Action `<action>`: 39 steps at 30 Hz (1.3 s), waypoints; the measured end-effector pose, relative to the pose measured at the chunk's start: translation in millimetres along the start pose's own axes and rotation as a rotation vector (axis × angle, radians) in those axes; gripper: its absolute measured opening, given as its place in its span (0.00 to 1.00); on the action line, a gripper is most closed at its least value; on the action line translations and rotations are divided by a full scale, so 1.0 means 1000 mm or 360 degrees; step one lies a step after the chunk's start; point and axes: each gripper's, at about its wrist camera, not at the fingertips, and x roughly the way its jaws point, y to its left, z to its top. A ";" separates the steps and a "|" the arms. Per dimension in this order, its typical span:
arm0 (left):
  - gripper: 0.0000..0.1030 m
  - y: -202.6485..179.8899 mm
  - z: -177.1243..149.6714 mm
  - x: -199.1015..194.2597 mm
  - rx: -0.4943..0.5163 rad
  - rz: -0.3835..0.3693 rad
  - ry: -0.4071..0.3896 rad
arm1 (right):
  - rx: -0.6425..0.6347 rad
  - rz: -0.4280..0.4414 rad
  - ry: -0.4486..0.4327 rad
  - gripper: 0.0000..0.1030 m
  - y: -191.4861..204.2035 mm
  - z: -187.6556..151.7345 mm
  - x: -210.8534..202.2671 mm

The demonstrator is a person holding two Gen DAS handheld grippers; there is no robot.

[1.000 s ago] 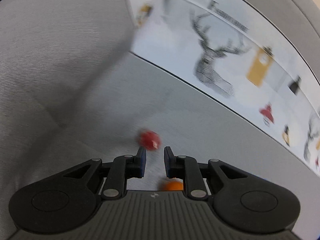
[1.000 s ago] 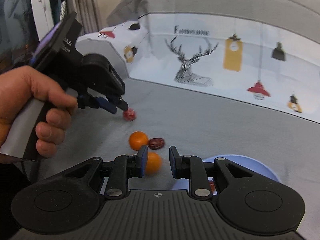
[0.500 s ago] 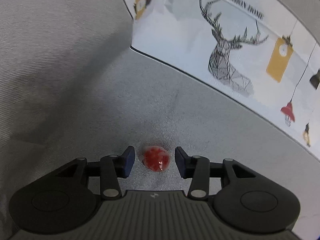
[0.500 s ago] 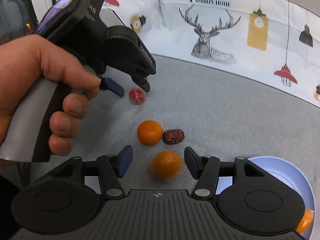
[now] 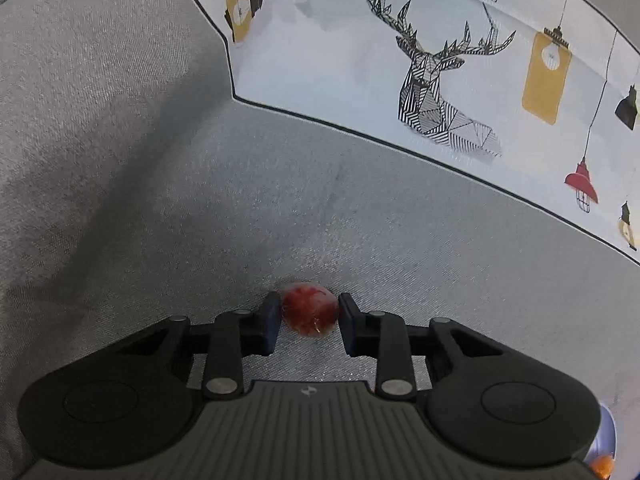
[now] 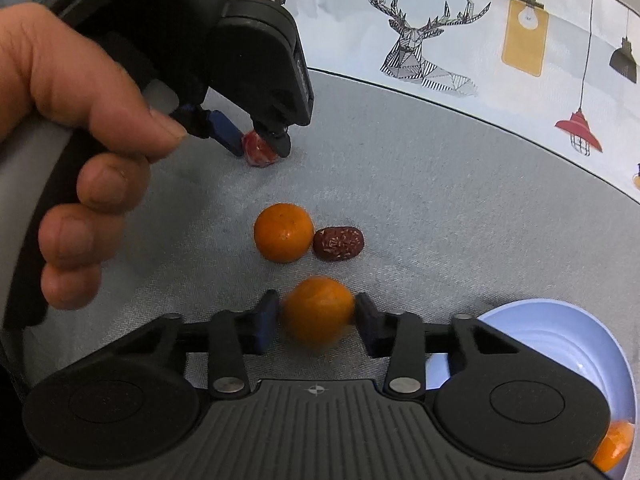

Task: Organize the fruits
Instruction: 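Carry the tomato with the left tool while the right tool carries the tangerine over the plate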

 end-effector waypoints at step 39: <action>0.32 -0.072 -0.137 -0.123 0.0502 -0.0380 -0.0202 | 0.0554 -0.0423 -0.0432 0.39 -0.111 -0.092 -0.170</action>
